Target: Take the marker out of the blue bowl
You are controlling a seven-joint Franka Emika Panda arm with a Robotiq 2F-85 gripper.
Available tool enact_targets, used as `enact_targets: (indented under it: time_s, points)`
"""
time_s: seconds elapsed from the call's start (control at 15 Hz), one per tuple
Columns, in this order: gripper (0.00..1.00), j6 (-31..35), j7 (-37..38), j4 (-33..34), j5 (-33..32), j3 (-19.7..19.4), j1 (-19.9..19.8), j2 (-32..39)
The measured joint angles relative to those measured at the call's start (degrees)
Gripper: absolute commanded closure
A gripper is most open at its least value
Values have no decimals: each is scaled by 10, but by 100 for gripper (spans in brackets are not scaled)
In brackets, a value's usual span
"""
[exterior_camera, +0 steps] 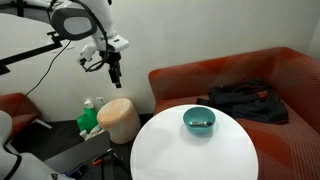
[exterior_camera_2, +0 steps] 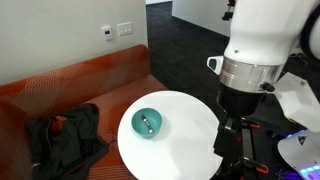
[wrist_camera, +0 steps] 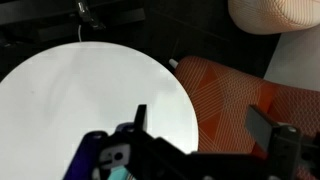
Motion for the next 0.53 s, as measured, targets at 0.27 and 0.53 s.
enact_targets:
  time_s: [0.27,0.53]
  points:
    - [0,0,0,0,0,0,0,0]
    - [0,2,1,0,-5,0,-1,0]
